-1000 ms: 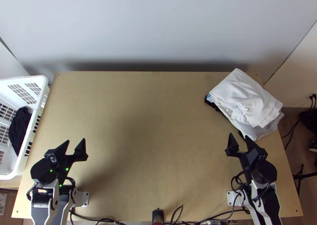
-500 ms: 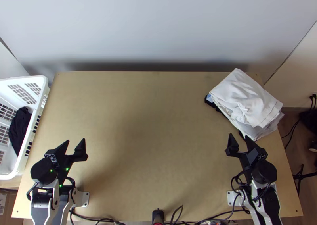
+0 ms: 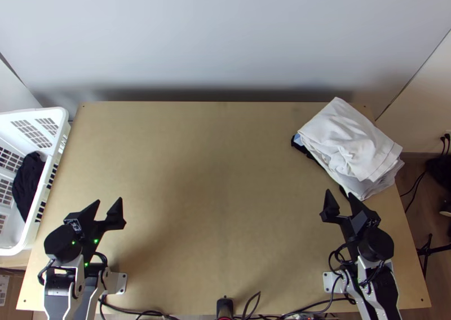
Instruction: Fold the t-shirt
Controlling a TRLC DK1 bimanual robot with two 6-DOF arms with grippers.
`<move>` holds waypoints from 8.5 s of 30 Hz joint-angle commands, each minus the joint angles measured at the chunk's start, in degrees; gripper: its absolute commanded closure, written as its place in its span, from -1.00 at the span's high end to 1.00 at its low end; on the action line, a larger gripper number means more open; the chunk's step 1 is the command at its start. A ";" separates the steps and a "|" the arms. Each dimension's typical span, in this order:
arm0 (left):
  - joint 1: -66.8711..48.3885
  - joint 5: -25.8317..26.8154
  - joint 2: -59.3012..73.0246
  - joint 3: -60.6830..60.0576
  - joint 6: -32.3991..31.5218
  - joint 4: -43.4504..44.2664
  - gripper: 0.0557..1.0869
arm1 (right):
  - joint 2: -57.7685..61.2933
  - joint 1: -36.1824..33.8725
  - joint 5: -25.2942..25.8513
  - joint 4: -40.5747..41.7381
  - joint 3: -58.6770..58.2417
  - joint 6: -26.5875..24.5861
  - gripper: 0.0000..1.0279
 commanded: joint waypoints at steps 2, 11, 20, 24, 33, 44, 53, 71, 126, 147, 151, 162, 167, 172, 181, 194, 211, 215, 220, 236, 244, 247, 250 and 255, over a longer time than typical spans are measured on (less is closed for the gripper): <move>0.79 0.08 -0.01 0.70 -0.66 0.38 0.90 | 0.01 0.50 0.02 -0.04 -0.07 0.00 0.90; 9.23 -1.95 0.52 4.92 -0.74 16.99 0.90 | 0.10 -0.38 0.19 0.04 -0.07 -0.09 0.90; 8.70 -1.95 19.06 22.94 -5.58 17.25 0.90 | 0.10 -1.00 0.19 0.04 -0.07 -0.09 0.90; 8.52 -2.03 26.36 29.62 -6.98 16.46 0.90 | 0.10 -1.43 0.19 -0.04 -0.07 -0.09 0.90; 11.86 -2.03 42.00 41.48 -8.04 8.20 0.90 | 0.10 -1.70 0.19 0.04 -0.07 -0.09 0.90; 21.44 -1.68 55.80 50.27 -10.68 -4.99 0.90 | 0.10 -2.05 0.19 0.04 -0.07 -0.09 0.90; 30.94 4.56 67.05 53.70 -13.14 -14.04 0.90 | 0.19 -2.49 0.19 0.04 -0.07 -0.09 0.90; 31.02 5.09 82.08 52.38 -11.20 -13.95 0.90 | 0.19 0.32 5.20 1.71 -0.07 -4.83 0.90; 58.45 3.06 140.26 90.44 -2.24 10.75 0.90 | 8.36 0.41 5.20 1.89 -0.07 -5.80 0.90; 55.72 3.86 161.97 107.23 -2.68 9.25 0.90 | 12.32 -2.67 5.20 1.89 -0.07 -5.89 0.90; 55.63 3.77 165.22 109.69 -2.50 9.25 0.90 | 12.84 -2.84 5.20 1.80 -0.07 -5.97 0.90; 55.99 2.54 167.33 111.27 -1.45 8.72 -0.91 | 13.46 -2.84 5.12 1.80 -0.07 -5.97 0.90; 56.07 5.17 159.86 110.92 -1.10 0.46 -0.93 | 13.28 -2.84 5.12 1.80 -0.07 -5.97 0.90; 55.99 14.58 140.44 103.97 -2.33 -4.46 -0.93 | 12.75 -3.10 5.20 1.80 -0.07 -5.80 0.90; 52.73 27.67 107.39 100.63 -11.29 -8.41 -0.93 | 10.56 -2.75 5.12 1.54 -0.07 -5.62 0.90; 29.97 31.98 70.04 80.42 -14.54 -10.87 -0.93 | 0.19 -2.58 5.12 2.15 -0.07 -5.36 0.90; -29.80 18.45 73.11 55.02 -18.59 0.81 -0.93 | 3.35 0.67 4.33 -3.12 11.62 -4.22 0.90; -36.21 18.45 80.50 53.44 -18.67 4.51 -0.93 | 6.60 0.32 4.41 -8.57 17.51 -3.07 0.90; -43.42 17.57 90.60 53.08 -19.29 12.68 -0.93 | 12.75 0.24 3.89 -11.65 24.80 -1.40 0.90; -53.00 16.16 104.93 69.78 -21.31 19.45 0.91 | 40.35 3.14 2.66 -13.05 35.26 5.54 0.89; -40.43 16.34 92.10 76.73 -21.49 16.28 0.91 | 47.74 8.58 0.11 -14.72 41.15 10.81 0.90; -33.84 16.95 90.43 79.10 -17.79 7.49 0.91 | 53.98 12.36 -2.53 -14.19 41.06 11.87 0.90; -26.28 17.04 90.69 77.25 -13.75 -0.94 0.90 | 61.89 16.76 -4.20 -13.49 43.26 15.65 0.90; -19.25 16.51 87.26 69.43 -6.11 -2.88 0.90 | 71.38 22.65 -4.46 -5.67 44.32 15.47 0.90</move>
